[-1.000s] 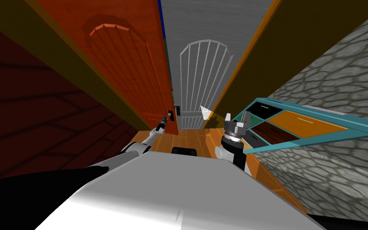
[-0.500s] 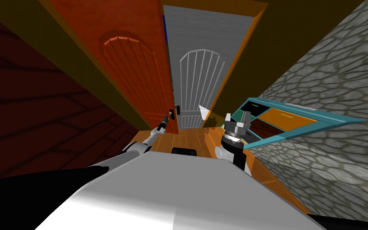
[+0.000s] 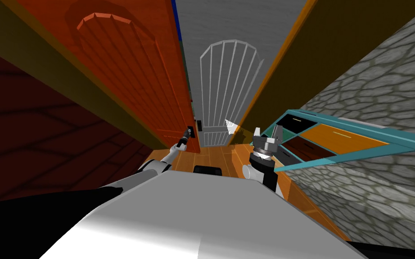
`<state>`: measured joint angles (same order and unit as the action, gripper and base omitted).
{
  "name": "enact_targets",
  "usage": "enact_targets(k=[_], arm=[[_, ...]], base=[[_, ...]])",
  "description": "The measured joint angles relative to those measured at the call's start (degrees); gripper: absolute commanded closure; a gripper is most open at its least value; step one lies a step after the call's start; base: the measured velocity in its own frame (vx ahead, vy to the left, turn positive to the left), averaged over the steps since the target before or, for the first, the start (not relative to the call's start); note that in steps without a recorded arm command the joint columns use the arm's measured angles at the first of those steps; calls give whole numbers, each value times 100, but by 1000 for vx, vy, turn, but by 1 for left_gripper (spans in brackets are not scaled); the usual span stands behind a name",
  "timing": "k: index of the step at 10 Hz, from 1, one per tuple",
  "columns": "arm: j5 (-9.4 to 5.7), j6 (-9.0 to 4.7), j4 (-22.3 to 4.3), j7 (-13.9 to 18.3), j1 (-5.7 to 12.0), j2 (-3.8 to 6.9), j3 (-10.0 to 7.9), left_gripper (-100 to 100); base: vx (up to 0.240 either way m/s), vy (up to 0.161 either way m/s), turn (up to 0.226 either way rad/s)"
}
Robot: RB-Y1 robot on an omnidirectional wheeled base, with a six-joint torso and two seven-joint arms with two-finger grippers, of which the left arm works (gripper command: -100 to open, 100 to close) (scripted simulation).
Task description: Pull the door open
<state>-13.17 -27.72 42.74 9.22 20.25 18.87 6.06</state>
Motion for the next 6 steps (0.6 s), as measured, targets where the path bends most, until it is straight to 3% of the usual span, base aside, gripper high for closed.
enact_targets(k=[1, 2, 6], arm=[[-1, -10, -6, -8, 5, -5, -14, -100], [-1, -12, -5, -11, 7, -6, -15, 100], [0, -7, -10, -13, 4, 3, -18, 100]], base=[[87, 12, -7], [-9, 0, 11], [-21, -2, 1]])
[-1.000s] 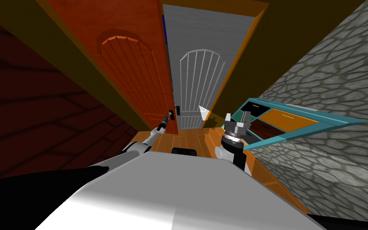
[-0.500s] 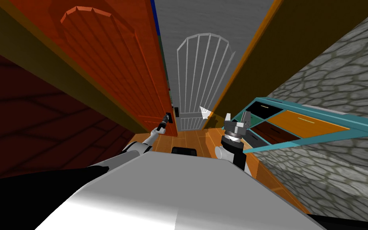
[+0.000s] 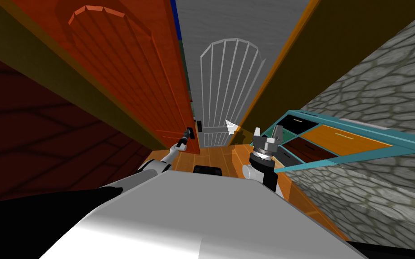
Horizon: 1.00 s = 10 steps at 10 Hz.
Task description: Pull the door open
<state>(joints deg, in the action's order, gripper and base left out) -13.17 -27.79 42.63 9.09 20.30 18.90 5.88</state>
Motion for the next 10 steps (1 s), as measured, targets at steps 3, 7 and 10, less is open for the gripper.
enact_targets(k=[3, 7, 10], arm=[[2, -19, -1, 52, 18, 49, 56, 100], [48, -55, 141, 319, -40, 179, 423, 100], [79, -59, 236, 540, -85, 291, 713, 100]], base=[[-113, 71, -84], [-226, 170, -150], [-220, 157, -133]])
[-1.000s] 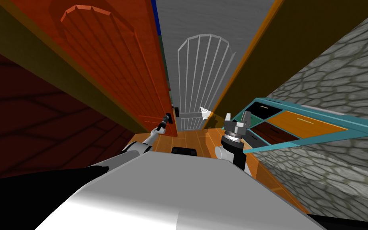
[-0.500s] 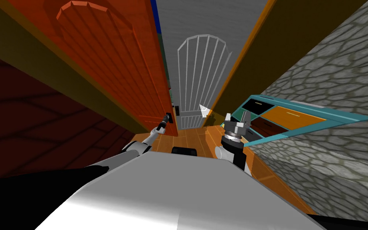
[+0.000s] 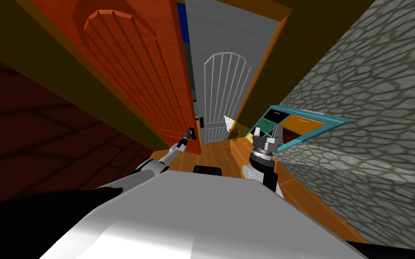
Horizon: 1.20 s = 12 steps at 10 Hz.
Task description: Pull the door open
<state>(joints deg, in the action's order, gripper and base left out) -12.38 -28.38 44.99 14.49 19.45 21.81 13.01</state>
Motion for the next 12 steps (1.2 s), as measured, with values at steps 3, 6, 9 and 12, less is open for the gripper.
enact_targets(k=[3, 6, 9, 12], arm=[[26, -23, 55, 128, -34, 52, 182, 100], [35, -114, 146, 309, -38, 202, 410, 100], [57, -226, 261, 523, -73, 347, 718, 100], [78, -303, 388, 718, -151, 509, 995, 100]], base=[[-141, 90, -68], [-188, 124, -87], [-217, 173, -95], [-147, 101, -44]])
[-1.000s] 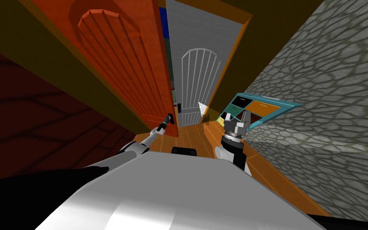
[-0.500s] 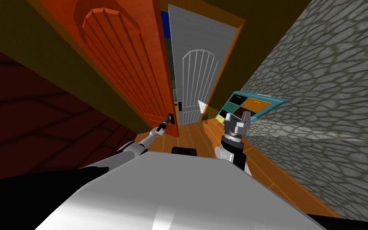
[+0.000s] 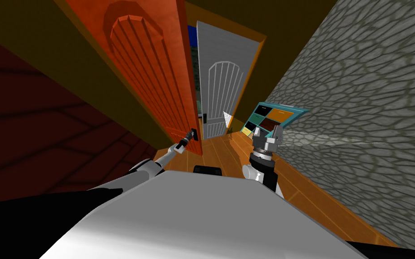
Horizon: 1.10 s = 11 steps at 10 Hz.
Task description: Pull the door open
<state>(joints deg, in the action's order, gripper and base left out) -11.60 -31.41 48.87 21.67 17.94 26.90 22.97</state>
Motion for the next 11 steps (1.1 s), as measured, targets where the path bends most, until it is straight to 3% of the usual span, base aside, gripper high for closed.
enact_targets(k=[1, 4, 7, 9, 11], arm=[[5, -2, -7, 13, -23, 0, 24, 100], [-5, -145, 183, 199, -82, 229, 281, 100], [-2, -396, 254, 409, -115, 458, 592, 100], [-6, -465, 429, 525, -205, 630, 771, 100], [1, -533, 437, 598, -224, 692, 886, 100]], base=[[-122, 72, -41], [-160, 141, -71], [-166, 135, -39], [-144, 136, -40], [-87, 83, -56]])
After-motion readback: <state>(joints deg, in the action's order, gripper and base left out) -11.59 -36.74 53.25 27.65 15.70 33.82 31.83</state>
